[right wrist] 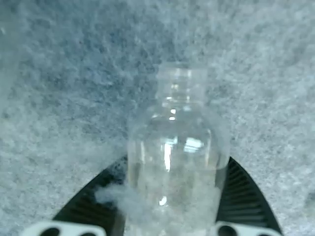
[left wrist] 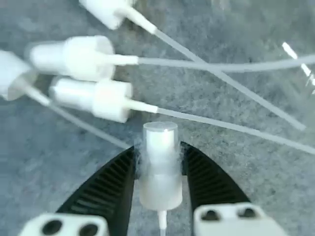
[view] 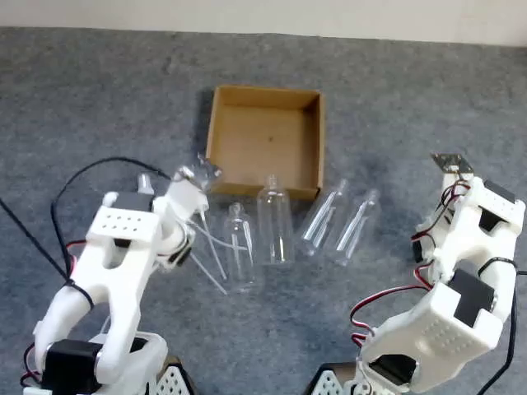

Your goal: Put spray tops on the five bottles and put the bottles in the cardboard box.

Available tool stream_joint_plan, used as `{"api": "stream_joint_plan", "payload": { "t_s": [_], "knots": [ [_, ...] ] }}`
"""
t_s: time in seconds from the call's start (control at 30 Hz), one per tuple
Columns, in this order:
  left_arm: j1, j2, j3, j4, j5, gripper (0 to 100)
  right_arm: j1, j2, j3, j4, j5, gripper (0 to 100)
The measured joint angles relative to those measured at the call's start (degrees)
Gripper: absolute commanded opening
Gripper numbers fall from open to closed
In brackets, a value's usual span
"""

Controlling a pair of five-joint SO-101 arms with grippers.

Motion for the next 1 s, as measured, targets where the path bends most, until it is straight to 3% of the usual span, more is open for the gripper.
{"api": "stream_joint_plan", "payload": {
  "t_s": [0.13, 0.37, 0.5, 0.8, 1.0],
  "knots": [
    [0.0, 0.0, -4.4, 2.37, 3.6, 0, 0.0, 0.0, 0.0, 0.0, 0.0, 0.0],
    [0.0, -1.67, -9.49, 2.37, 8.79, 0, -0.7, -3.78, -0.79, 4.48, 0.0, 0.5],
    [0.0, -9.32, -12.48, 2.64, 12.13, 0, -5.1, -15.47, -1.49, 5.89, -5.63, 0.5],
    [0.0, -29.63, -16.88, 5.45, 18.55, 0, -26.9, -45.71, 1.85, 6.51, -15.56, 0.5],
    [0.0, -37.8, -20.13, 5.54, 19.34, 0, -45.27, -51.96, 6.68, 6.33, -20.66, 0.5]
  ]
}}
